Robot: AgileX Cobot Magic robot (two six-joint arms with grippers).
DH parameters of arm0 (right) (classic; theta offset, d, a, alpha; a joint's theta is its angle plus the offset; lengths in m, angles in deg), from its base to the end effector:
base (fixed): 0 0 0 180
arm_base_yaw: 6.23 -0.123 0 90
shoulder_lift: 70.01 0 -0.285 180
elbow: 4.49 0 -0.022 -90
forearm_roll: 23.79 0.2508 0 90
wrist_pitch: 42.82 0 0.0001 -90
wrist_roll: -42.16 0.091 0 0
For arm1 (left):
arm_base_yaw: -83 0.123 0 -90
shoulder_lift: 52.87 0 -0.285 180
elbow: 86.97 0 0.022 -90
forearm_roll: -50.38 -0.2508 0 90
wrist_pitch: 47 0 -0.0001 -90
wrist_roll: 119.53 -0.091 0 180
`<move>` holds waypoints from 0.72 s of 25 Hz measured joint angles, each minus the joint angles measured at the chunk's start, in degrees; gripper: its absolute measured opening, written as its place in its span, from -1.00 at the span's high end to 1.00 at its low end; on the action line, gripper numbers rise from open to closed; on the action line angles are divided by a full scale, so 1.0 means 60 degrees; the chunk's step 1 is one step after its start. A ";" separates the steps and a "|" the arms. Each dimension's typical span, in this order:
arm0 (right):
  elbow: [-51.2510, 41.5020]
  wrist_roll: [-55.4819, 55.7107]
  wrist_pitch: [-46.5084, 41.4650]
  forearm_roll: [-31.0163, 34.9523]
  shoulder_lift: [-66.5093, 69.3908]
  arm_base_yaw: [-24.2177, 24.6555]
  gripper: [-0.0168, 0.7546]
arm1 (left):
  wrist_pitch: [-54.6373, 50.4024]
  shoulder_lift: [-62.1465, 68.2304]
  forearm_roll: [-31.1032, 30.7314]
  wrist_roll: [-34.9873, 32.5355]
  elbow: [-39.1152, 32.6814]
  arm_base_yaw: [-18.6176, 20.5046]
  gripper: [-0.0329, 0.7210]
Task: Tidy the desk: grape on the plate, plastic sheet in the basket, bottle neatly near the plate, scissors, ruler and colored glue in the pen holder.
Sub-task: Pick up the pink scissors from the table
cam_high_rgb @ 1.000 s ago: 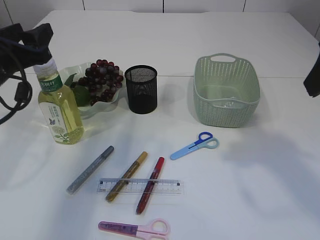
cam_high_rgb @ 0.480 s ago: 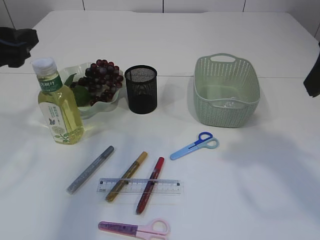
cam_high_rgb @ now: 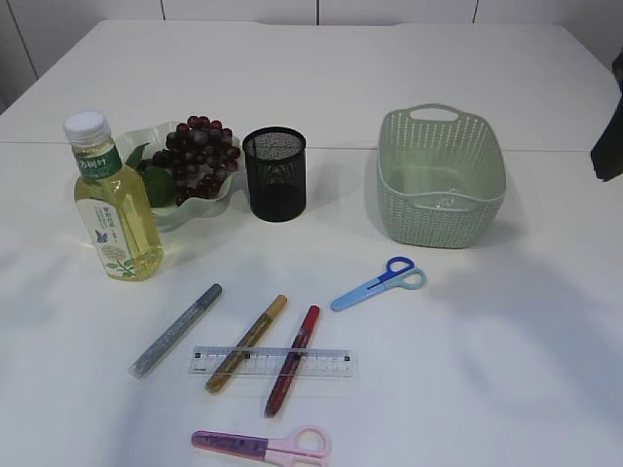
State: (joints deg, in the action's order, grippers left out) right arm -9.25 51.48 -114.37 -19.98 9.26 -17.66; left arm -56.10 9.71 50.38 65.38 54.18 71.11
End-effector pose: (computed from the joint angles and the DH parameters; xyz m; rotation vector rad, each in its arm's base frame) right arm 0.2259 0.0515 0.3683 -0.0401 2.7274 0.1971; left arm 0.1997 -0.0421 0.3158 0.1177 1.9305 -0.1959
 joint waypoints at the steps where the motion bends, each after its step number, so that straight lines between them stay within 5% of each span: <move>1: 0.0000 0.0097 0.0000 0.0000 0.0000 0.0000 -0.37 | -0.0622 -0.0271 0.0000 0.0000 0.0089 0.0000 -0.34; 10: 0.0000 0.0346 0.0000 0.0265 0.0000 0.0000 -0.37 | -0.4549 -0.1061 0.0000 -0.0544 0.0974 0.0000 -0.30; 18: 0.0000 0.0853 0.0000 0.0288 0.0000 0.0000 -0.37 | -0.5546 -0.1061 0.1382 -0.1758 0.1012 0.0000 -0.30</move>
State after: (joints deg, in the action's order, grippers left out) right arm -9.25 56.60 -114.37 -18.25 9.26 -17.66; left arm -89.38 3.34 58.67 54.83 60.25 71.11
